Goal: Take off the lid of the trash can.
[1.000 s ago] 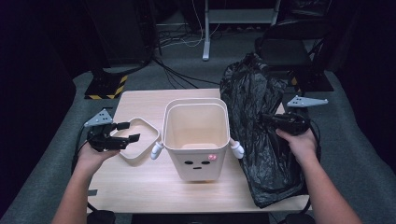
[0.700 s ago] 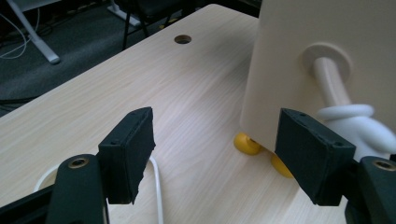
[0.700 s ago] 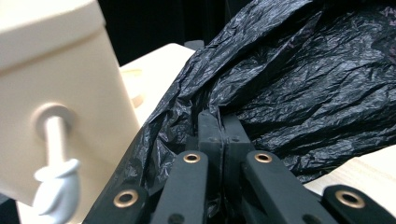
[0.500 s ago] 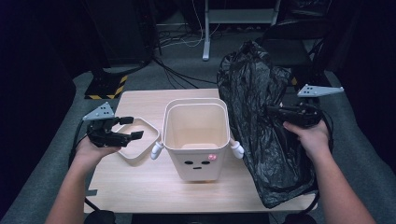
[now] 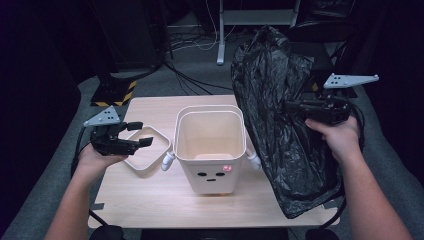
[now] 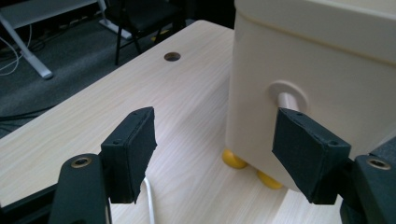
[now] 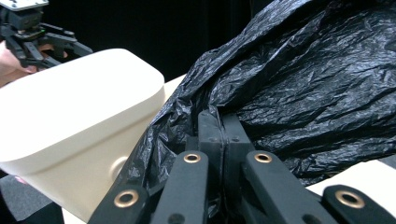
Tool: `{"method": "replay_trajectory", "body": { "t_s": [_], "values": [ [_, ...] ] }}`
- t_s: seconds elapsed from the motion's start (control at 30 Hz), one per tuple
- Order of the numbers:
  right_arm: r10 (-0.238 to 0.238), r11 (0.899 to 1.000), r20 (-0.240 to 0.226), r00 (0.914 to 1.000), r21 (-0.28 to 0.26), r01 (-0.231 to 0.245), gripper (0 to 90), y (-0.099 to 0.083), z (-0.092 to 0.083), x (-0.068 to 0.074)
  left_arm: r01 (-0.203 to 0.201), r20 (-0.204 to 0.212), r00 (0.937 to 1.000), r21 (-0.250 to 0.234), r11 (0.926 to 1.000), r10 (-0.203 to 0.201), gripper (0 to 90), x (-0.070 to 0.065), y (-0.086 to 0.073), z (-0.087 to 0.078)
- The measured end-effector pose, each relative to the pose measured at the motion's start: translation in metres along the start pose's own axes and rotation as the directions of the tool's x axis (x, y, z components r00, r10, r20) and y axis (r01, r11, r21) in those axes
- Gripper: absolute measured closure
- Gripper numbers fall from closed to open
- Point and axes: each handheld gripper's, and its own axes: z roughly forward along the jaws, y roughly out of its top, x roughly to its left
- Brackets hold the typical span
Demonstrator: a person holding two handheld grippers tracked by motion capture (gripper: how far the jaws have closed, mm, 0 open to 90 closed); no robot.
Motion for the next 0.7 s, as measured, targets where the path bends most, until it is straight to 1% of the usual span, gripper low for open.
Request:
{"method": "replay_trajectory", "body": {
  "t_s": [0.03,0.07,0.1,0.13,0.17,0.27,0.3,0.4,0.43,0.47,0.53,0.7],
  "values": [
    [-0.015,1.000,-0.008,0.9999,0.000,0.015,89.6,0.007,-0.001,0.004,-0.002,0.006,1.0000,-0.003,1.0000,0.002,29.9,-0.001,0.002,-0.002],
    [-0.021,1.000,-0.013,0.9997,0.000,0.021,89.6,0.011,-0.002,0.006,-0.002,0.006,1.0000,-0.003,1.0000,0.002,29.9,-0.001,0.002,-0.002],
    [-0.021,1.000,-0.013,0.9997,0.000,0.021,89.6,0.011,-0.002,0.006,-0.005,0.005,1.0000,-0.004,1.0000,0.005,29.9,-0.001,0.003,-0.002],
    [-0.026,1.000,-0.025,0.9993,-0.006,0.026,89.6,0.017,-0.003,0.009,-0.006,0.004,1.0000,-0.004,1.0000,0.006,30.1,-0.002,0.004,-0.002],
    [-0.026,1.000,-0.025,0.9993,-0.006,0.026,89.6,0.017,-0.003,0.009,-0.008,0.003,1.0000,-0.004,1.0000,0.008,30.1,-0.003,0.004,-0.001],
    [-0.033,0.999,-0.046,0.9984,-0.019,0.032,89.6,0.027,-0.005,0.013,-0.016,0.007,0.9998,-0.001,0.9999,0.016,30.7,-0.005,0.006,-0.001],
    [-0.034,0.999,-0.056,0.9979,-0.025,0.032,89.6,0.034,-0.007,0.015,-0.019,0.006,0.9998,-0.002,0.9998,0.019,30.8,-0.006,0.008,-0.001],
    [-0.040,0.999,-0.067,0.9970,-0.040,0.037,89.6,0.044,-0.012,0.017,-0.021,0.010,0.9997,-0.003,0.9998,0.021,30.8,-0.007,0.010,0.000],
    [-0.040,0.999,-0.067,0.9970,-0.040,0.037,89.6,0.044,-0.012,0.017,-0.022,0.014,0.9997,-0.002,0.9998,0.022,30.8,-0.007,0.010,0.000],
    [-0.047,0.998,-0.063,0.9969,-0.047,0.044,89.6,0.050,-0.016,0.019,-0.022,0.016,0.9996,-0.003,0.9998,0.022,30.6,-0.007,0.011,0.002],
    [-0.051,0.997,-0.058,0.9971,-0.055,0.047,89.6,0.054,-0.021,0.020,-0.021,0.019,0.9996,-0.002,0.9998,0.021,30.4,-0.007,0.011,0.004],
    [-0.056,0.996,-0.056,0.9968,-0.070,0.052,89.6,0.059,-0.028,0.022,-0.020,0.023,0.9995,0.000,0.9998,0.020,30.1,-0.007,0.011,0.007]
  ]
}}
